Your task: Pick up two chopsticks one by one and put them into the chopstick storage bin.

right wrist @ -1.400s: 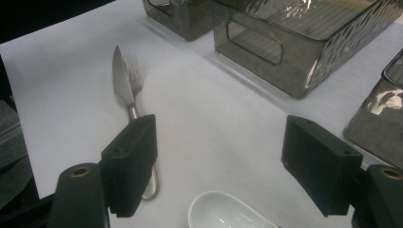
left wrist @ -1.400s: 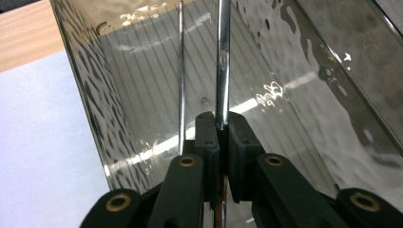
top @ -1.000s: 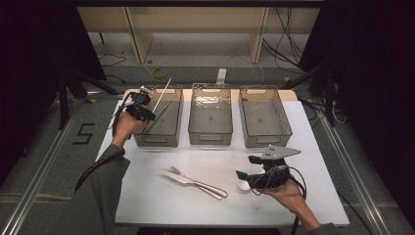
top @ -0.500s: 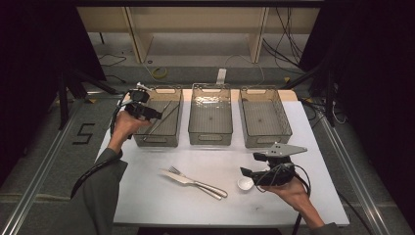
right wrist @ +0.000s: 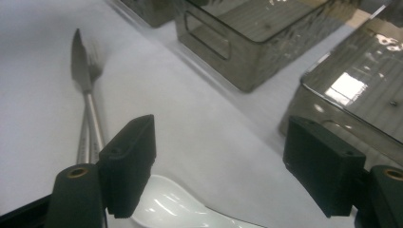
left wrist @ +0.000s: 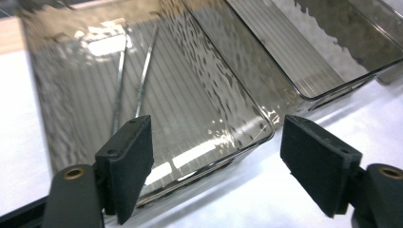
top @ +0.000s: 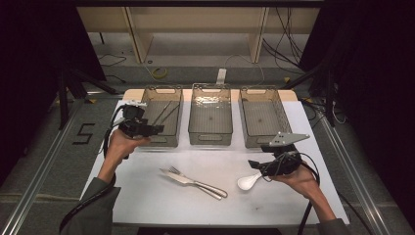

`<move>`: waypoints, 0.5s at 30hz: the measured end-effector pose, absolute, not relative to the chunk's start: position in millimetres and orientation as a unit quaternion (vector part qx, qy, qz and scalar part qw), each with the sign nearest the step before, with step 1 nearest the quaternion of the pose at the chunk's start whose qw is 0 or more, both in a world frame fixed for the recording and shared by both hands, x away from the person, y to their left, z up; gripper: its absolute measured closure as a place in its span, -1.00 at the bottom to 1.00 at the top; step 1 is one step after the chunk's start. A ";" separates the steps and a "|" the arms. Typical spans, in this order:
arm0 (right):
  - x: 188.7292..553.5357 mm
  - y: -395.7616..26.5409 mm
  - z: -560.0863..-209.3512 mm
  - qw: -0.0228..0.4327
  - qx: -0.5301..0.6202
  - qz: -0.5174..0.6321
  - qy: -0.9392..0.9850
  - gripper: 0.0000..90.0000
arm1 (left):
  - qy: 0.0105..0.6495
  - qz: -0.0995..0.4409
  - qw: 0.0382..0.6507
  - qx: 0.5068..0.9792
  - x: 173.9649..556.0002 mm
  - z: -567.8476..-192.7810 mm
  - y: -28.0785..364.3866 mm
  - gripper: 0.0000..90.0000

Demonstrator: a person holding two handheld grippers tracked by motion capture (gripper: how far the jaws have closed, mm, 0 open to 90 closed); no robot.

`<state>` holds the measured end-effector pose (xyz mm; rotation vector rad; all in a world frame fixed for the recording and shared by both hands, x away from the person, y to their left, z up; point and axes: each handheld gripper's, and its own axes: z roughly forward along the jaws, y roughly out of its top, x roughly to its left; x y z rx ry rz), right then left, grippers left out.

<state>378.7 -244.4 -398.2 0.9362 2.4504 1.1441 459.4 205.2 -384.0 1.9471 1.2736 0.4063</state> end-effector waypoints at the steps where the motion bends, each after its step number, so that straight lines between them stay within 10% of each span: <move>1: 382.3 -246.2 -397.9 0.140 0.332 0.391 0.847 -0.37 | 0.498 0.155 0.387 0.761 455.7 -385.7 205.7 -0.43; 15: 409.1 -256.7 -423.7 0.139 0.403 0.335 0.840 0.29 | 0.456 0.170 0.431 0.760 404.5 -401.7 192.9 -0.55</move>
